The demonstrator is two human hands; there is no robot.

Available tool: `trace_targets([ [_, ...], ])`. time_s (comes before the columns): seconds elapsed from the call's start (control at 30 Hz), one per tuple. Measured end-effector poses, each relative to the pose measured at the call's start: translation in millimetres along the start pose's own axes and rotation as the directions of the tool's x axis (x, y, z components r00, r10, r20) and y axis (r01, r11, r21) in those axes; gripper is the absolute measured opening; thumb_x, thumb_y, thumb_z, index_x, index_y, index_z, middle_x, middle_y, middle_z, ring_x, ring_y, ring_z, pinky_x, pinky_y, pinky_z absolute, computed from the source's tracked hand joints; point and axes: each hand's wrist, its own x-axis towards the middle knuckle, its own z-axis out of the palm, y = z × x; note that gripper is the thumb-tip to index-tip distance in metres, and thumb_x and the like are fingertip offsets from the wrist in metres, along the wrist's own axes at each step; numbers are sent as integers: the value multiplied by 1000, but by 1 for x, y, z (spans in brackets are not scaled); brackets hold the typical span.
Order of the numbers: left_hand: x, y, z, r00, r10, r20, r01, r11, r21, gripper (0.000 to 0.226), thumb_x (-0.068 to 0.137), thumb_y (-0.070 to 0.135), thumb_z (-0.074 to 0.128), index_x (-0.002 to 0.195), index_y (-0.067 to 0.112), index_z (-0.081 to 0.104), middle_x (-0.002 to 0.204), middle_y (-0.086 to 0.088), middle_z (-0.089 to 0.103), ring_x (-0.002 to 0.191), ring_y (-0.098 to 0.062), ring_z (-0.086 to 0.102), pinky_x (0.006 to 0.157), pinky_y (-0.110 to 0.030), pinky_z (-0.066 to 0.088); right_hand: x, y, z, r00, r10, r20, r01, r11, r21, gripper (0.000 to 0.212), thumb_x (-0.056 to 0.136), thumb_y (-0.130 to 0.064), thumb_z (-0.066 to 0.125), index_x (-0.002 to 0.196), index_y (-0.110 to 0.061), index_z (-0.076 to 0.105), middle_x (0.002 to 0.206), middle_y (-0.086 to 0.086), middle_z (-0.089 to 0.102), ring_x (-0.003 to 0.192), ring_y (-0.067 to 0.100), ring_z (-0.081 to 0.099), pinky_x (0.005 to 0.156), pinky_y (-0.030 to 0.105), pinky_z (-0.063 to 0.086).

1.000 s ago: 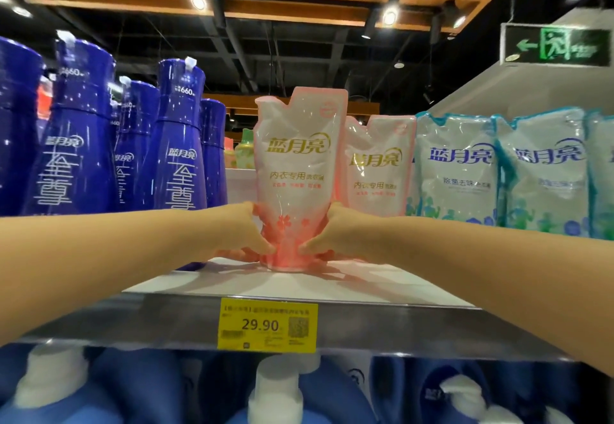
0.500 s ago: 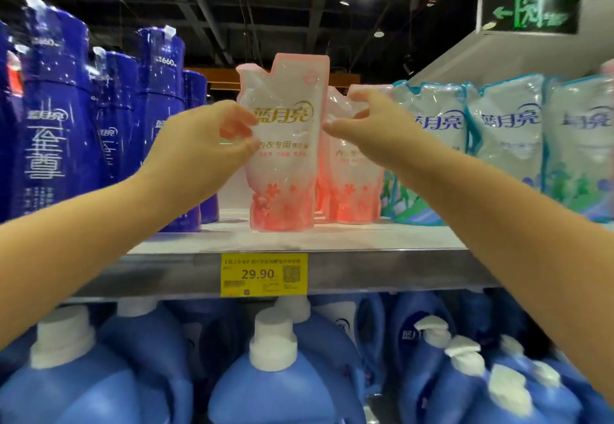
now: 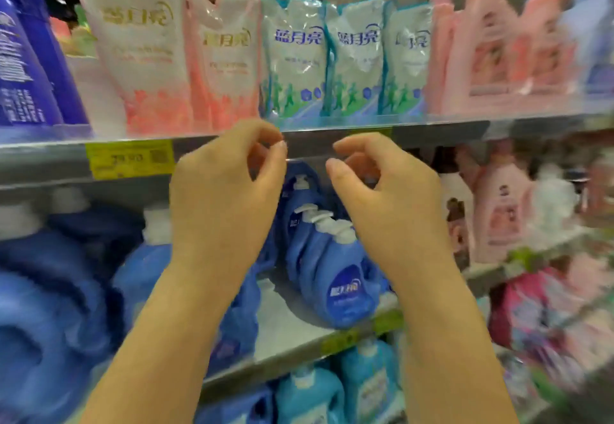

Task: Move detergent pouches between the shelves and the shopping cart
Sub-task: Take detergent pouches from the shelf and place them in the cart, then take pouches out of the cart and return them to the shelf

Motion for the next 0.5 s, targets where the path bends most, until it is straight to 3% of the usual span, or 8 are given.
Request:
trace_targets([
  [0.17, -90, 71, 32, 985, -82, 155, 109, 979, -174, 17, 85, 31, 49, 87, 23, 65, 71, 10, 62, 71, -12, 59, 68, -28, 40, -83, 30, -97, 996, 44, -76, -55, 988, -147, 16, 87, -30, 52, 87, -21, 65, 75, -16, 59, 77, 7, 56, 71, 32, 47],
  [0.3, -176, 145, 62, 919, -180, 351, 282, 922, -266, 23, 85, 34, 44, 85, 23, 65, 77, -1, 69, 78, -24, 63, 72, -33, 41, -158, 61, -216, 977, 136, -162, -181, 937, -300, 20, 90, -29, 49, 86, -20, 66, 76, -14, 59, 75, 7, 54, 69, 28, 45],
  [0.4, -227, 212, 84, 854, -86, 512, 284, 903, -322, 26, 84, 34, 43, 83, 21, 65, 74, -2, 67, 76, -24, 61, 69, -31, 36, -211, 78, -298, 936, 207, -283, -313, 858, -407, 26, 93, -30, 44, 80, -19, 64, 72, -10, 58, 69, 9, 53, 65, 31, 41],
  [0.5, -264, 280, 109, 801, 40, 598, 257, 878, -404, 28, 84, 33, 43, 83, 17, 67, 72, -4, 68, 71, -24, 62, 70, -33, 41, -259, 100, -364, 883, 276, -379, -443, 757, -481, 44, 93, -38, 34, 77, -11, 65, 73, 2, 66, 73, 23, 60, 66, 41, 46],
])
